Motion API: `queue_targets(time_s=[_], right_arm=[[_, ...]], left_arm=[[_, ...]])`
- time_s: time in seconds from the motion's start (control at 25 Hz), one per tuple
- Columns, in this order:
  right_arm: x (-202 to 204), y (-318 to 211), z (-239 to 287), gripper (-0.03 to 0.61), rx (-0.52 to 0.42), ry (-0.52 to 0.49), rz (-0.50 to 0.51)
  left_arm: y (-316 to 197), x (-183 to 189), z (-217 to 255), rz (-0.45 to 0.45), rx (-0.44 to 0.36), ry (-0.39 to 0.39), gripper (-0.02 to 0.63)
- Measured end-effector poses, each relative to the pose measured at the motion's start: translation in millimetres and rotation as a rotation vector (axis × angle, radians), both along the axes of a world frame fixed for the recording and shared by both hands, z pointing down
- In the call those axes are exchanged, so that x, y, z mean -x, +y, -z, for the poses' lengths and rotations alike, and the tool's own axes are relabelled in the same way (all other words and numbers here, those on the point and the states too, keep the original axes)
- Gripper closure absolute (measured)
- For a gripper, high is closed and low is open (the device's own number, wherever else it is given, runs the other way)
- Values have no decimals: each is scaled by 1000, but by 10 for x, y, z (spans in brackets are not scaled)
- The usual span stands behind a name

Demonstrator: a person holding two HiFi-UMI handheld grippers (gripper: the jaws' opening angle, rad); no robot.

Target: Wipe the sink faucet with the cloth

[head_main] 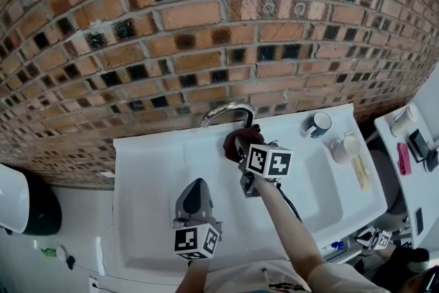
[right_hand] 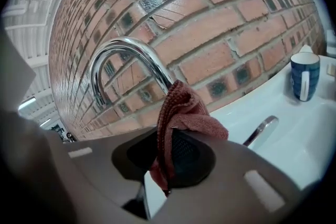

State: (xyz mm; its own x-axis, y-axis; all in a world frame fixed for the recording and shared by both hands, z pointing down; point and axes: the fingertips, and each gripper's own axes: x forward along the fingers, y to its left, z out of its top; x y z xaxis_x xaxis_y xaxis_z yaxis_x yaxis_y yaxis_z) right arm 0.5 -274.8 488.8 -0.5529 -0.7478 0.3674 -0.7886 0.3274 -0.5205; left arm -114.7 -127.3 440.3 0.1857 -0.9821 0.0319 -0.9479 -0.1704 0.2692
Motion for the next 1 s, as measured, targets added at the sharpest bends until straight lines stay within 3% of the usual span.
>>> queue_targets(time_s=[0.16,0.56,1.0], right_arm=[[-32,-16,214,534,-83,12,-1],[216,60,1190,534,-307,-71,35],[682,246,1185,534,-364,28,104]], left_arm=[[7,17,-4,8,-1,7,607],[39,88,33,24,-11,16,607],[34,102,8,27,-3,14,607]])
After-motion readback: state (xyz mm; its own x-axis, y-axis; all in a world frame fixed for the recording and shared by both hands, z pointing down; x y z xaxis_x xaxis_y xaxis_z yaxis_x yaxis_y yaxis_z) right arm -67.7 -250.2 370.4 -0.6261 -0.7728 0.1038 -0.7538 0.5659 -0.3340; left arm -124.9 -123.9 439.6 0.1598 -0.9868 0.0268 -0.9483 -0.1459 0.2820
